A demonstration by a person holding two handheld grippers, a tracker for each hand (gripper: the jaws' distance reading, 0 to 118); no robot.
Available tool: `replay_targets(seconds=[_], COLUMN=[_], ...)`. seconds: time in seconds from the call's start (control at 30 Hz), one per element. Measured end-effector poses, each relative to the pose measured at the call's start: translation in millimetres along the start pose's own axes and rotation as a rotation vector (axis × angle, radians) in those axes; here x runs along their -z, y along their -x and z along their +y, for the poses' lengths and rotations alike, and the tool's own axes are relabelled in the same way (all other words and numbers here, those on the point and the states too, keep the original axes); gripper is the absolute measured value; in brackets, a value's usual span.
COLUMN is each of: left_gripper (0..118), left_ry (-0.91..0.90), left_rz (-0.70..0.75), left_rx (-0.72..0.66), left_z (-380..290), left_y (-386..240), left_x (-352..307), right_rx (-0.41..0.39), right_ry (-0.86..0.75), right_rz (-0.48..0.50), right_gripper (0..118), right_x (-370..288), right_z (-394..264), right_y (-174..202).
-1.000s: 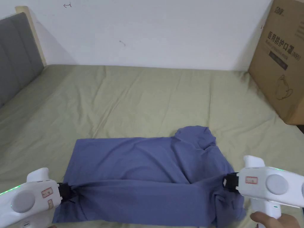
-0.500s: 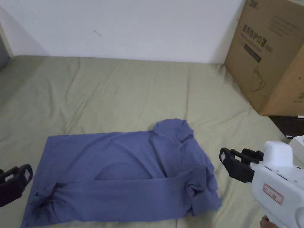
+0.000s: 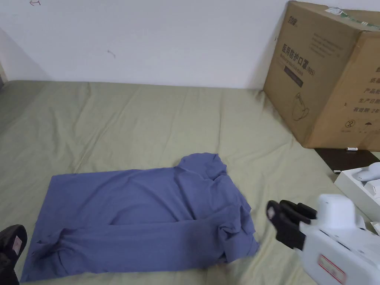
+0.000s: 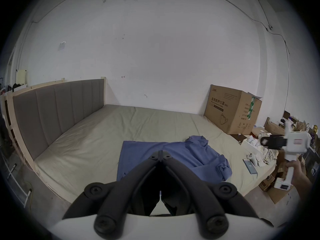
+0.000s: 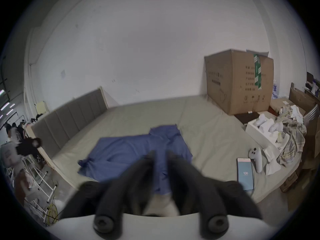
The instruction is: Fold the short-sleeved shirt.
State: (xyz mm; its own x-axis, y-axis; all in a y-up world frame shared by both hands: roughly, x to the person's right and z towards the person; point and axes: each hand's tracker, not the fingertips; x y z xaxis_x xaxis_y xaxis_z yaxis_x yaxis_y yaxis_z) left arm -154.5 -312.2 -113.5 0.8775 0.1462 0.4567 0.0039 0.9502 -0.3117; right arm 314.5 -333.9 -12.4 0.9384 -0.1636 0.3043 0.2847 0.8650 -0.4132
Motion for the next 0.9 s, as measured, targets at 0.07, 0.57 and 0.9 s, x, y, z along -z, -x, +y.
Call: replay_targets(seconds=[0.07,0.57,0.9], left_gripper=[0,28,72], left_ry=[0.017,0.152,0.610], left_rz=[-0.006,0.051,0.166], left_rx=[-0.006,-0.096,-0.410], left_z=[-4,-30,-106], left_y=[-1,23,141], left_x=[0,16,176], right_rx=[0.065,0.211,0.194], right_ry=[0.171,0.537,0.493], right_rz=[-0.062,-0.071,-0.044], right_gripper=[90,4,4], right_x=[52,178,157], right_z=[-4,-68,-57], right_y=[-13,-27,-31])
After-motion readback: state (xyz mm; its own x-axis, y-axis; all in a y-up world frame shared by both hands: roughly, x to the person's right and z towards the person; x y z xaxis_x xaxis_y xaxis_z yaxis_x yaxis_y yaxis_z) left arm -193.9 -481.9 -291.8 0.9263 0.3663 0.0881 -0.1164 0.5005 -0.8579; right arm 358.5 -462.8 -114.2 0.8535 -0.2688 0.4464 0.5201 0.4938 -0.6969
